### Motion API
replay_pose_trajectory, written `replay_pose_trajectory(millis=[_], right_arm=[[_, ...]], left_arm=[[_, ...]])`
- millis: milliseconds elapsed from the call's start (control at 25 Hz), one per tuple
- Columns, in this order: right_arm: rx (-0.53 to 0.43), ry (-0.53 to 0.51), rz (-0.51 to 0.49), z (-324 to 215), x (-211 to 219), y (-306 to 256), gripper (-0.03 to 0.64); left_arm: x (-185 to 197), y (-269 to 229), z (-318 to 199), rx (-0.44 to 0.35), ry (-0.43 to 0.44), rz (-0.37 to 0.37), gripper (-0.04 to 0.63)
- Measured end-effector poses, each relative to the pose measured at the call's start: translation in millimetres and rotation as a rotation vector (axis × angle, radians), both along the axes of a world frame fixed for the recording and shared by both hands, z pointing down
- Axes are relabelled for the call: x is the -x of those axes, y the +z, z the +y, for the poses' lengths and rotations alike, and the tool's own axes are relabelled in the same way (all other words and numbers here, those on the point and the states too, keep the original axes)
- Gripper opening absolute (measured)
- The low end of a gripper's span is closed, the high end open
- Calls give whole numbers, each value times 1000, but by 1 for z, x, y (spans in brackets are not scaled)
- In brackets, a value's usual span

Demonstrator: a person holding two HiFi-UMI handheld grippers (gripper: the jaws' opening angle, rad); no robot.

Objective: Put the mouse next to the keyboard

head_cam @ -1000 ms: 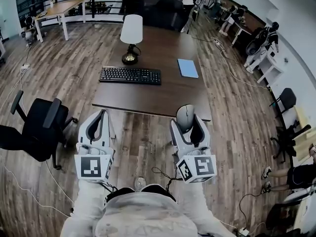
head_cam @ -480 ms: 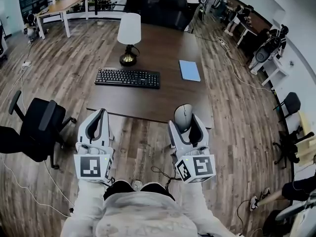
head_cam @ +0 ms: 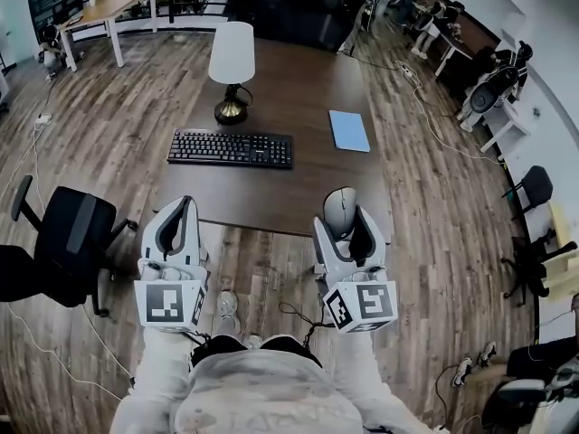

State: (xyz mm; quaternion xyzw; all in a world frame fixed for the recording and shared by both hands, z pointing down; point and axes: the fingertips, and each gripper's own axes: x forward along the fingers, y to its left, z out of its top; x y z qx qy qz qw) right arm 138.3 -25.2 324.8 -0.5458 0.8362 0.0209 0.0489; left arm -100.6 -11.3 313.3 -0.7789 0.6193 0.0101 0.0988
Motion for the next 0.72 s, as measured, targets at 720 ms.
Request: replay_pose_trajectory(millis=[720], right_arm=[[2, 104, -28, -126, 22, 0, 311]], left_arm=[[26, -7, -142, -6, 95, -36, 5]])
